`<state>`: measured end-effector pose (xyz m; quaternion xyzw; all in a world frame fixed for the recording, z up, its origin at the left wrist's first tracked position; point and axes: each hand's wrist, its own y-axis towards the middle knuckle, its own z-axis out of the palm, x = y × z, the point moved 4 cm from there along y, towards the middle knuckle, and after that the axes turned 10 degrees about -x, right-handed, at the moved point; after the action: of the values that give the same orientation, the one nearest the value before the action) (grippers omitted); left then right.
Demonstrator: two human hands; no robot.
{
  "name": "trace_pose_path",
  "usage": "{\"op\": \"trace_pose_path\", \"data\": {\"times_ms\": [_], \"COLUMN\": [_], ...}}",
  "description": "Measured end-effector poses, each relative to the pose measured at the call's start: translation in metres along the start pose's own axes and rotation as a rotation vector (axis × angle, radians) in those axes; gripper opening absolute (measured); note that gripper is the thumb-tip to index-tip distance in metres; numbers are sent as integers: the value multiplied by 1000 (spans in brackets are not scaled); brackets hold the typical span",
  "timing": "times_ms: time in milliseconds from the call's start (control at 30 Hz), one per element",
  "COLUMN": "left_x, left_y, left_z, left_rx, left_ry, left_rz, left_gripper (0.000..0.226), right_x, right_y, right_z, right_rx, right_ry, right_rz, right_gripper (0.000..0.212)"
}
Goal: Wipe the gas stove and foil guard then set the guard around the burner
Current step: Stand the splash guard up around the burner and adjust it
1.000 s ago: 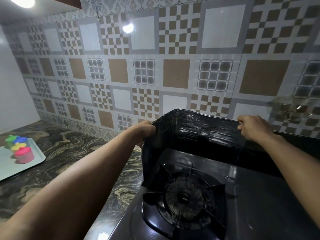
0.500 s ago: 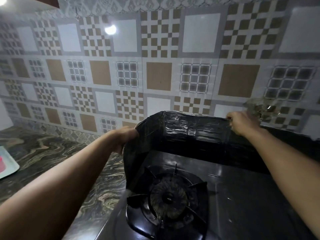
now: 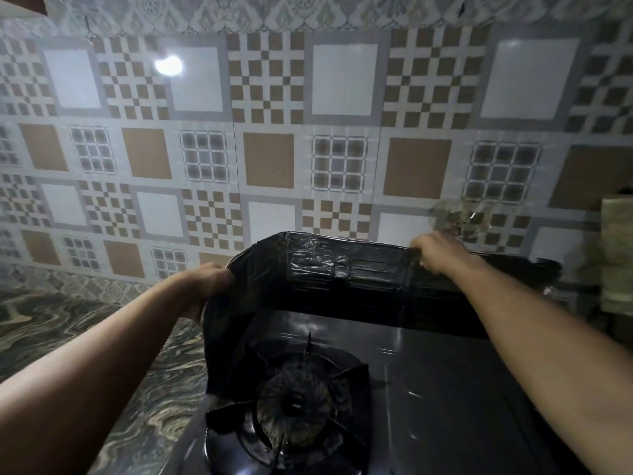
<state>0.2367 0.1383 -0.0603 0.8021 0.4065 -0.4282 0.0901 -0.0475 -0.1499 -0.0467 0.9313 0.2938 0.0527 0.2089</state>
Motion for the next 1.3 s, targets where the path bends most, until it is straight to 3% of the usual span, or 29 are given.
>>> {"op": "trace_pose_path", "data": {"times_ms": [600, 767, 900, 1167, 1300], "left_x": [-4, -4, -2, 2, 0], "left_y": [-6, -9, -6, 2, -2], "left_z": [5, 10, 12, 6, 4], "left_rx": [-39, -17, 26, -21, -46], "left_ry": [-62, -78, -43, -70, -67], "left_rz": [-21, -24, -66, -52, -16], "left_gripper": [19, 22, 18, 25, 19], "right_x": [7, 10, 26, 61, 70], "right_y": [2, 0, 0, 7, 11], "right_z": [17, 20, 17, 11, 6], "right_rx": [-80, -82, -103, -153, -207], "right_ry": [-246, -189, -113, -51, -107], "right_rz": [17, 34, 18, -73, -104], "right_gripper": [33, 35, 52, 48, 36]}}
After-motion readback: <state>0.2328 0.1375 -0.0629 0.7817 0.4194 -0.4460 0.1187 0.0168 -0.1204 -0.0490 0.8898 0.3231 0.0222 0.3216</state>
